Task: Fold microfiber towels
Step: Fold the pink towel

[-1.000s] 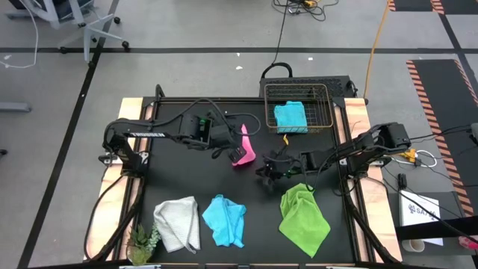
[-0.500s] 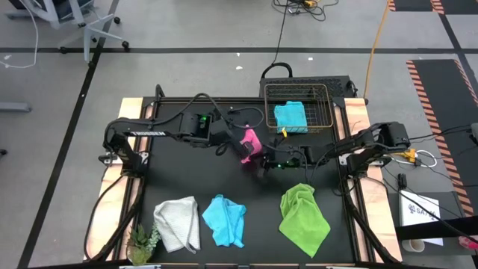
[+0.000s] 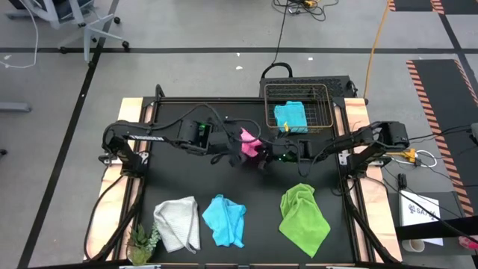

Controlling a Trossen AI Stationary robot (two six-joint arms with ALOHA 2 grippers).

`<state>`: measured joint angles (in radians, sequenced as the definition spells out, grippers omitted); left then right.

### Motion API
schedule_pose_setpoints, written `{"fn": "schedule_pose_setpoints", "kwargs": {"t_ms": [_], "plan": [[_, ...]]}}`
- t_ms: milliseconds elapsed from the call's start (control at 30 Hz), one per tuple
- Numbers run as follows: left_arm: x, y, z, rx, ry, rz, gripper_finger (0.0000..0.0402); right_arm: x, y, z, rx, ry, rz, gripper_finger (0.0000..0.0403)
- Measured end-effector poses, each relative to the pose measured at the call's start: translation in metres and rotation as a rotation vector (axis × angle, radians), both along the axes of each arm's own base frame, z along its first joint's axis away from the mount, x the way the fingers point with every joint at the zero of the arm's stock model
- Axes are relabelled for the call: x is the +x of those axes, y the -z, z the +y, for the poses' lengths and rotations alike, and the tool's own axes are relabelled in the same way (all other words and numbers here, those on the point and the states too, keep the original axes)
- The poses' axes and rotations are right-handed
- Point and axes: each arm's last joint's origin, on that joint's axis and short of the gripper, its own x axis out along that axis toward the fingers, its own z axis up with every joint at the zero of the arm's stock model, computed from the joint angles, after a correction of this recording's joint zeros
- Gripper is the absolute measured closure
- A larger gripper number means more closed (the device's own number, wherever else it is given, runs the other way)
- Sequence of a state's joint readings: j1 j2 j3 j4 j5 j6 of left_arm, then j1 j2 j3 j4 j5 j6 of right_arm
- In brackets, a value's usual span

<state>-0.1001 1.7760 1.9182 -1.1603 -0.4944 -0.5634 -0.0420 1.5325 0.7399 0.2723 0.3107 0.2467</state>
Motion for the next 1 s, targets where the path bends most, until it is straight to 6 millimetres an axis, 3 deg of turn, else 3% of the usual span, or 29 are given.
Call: {"fn": "schedule_pose_setpoints", "kwargs": {"t_ms": [233,767,1000], "plan": [[-0.013,0.007,-0.003,-0.046,-0.049,0.122,0.04,-0.002,0.001,0.005,0.003,-0.017,0.029,0.0374],[-0.005,0.004,-0.015,-0.121,0.039,0.036,0.0399,-0.004,0.003,0.0,-0.002,-0.001,0.056,0.0374],[-0.007,0.005,-0.018,-0.124,0.052,0.069,0.0398,-0.011,-0.025,-0.001,-0.017,-0.001,-0.054,0.0374]]}}
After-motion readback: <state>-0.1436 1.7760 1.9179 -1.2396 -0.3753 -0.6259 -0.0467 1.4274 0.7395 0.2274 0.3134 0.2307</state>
